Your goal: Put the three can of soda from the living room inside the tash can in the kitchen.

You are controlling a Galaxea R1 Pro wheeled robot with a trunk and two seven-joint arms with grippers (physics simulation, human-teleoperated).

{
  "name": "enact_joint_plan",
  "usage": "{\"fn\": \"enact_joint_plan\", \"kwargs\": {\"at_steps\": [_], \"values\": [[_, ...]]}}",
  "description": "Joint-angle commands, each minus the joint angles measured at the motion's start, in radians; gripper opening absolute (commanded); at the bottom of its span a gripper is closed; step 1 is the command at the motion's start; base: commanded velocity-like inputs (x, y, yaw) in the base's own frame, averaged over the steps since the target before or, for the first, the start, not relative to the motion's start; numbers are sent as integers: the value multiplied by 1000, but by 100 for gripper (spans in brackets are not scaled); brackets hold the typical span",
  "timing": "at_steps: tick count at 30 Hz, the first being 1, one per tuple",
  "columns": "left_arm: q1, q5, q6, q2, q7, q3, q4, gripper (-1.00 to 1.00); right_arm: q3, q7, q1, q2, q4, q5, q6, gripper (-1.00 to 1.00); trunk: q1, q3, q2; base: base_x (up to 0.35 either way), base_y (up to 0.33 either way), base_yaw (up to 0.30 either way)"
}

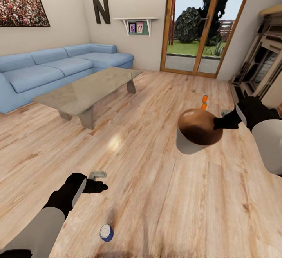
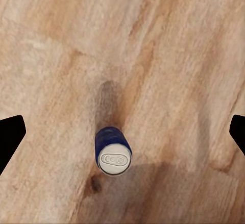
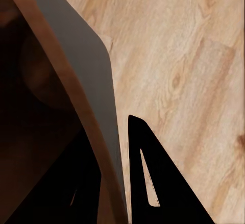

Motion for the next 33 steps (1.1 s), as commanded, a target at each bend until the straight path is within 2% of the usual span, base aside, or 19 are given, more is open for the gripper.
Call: {"fn": "enact_joint_plan", "kwargs": {"at_steps": [1, 17, 23, 33], "values": [[0, 0, 0, 0, 0, 0, 0, 100, -3, 2, -2, 0, 1, -11, 2, -100, 4, -5, -7, 0, 0, 0], [0, 2, 0, 0, 42, 1, 0, 100, 0, 1, -28, 0, 5, -8, 2, -100, 65, -80, -119, 0, 0, 0], [0, 2, 0, -3, 43, 1, 0, 100, 37, 1, -33, 1, 5, -8, 2, -100, 88, -108, -161, 0, 0, 0], [0, 0, 0, -10, 43, 1, 2, 100, 47, 1, -33, 1, 5, -8, 2, -100, 126, -156, -231, 0, 0, 0]]}}
